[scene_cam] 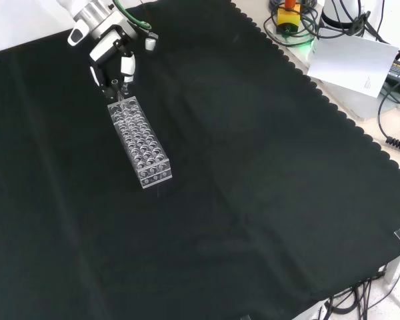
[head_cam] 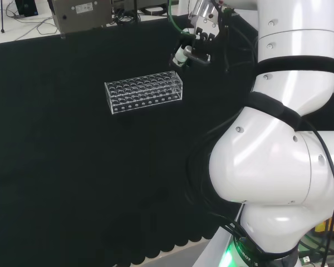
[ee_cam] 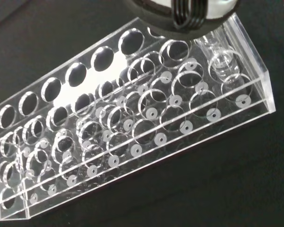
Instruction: Put the test tube back in the rack.
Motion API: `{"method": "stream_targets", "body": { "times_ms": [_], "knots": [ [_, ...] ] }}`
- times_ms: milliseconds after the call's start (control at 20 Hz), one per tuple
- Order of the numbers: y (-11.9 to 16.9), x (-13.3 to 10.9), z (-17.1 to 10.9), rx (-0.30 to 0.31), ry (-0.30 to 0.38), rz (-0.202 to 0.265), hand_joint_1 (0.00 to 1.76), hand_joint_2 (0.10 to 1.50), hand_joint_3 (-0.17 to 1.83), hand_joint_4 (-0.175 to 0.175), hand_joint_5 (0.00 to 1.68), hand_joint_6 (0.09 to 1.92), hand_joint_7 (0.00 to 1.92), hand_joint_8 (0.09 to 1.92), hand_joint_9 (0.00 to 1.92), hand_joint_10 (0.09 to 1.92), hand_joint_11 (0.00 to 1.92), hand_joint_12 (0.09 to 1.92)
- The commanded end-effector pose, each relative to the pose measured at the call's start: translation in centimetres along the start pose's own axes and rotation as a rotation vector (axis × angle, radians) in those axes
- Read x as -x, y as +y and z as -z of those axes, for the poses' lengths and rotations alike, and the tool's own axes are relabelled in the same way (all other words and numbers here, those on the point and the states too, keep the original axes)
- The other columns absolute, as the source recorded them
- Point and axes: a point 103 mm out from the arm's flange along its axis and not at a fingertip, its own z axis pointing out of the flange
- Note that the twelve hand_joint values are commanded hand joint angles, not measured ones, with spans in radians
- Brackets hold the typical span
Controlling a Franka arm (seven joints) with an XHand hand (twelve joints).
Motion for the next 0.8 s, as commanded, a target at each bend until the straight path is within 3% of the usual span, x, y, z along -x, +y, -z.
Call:
{"method": "stream_targets", "body": {
  "times_ms": [50,250,550,800],
  "knots": [
    [-0.4,-0.1,0.3,0.003,0.016,0.0,1.26,1.0,-0.17,-0.099,0.99,0.62,0.83,0.89,0.95,0.78,0.58,1.42],
    [-0.8,-0.2,0.5,-0.002,0.027,0.013,1.21,0.95,-0.17,-0.039,0.77,0.69,0.69,0.92,0.83,0.81,0.48,1.44],
    [-1.4,-0.5,0.7,-0.009,0.036,0.031,1.17,0.92,-0.17,-0.011,0.63,0.72,0.58,0.94,0.74,0.84,0.4,1.48],
    [-2.1,-1.0,1.2,0.015,0.028,0.055,1.07,0.89,-0.17,0.002,0.32,0.62,0.31,0.96,0.48,0.91,0.22,1.55]
  ]
}}
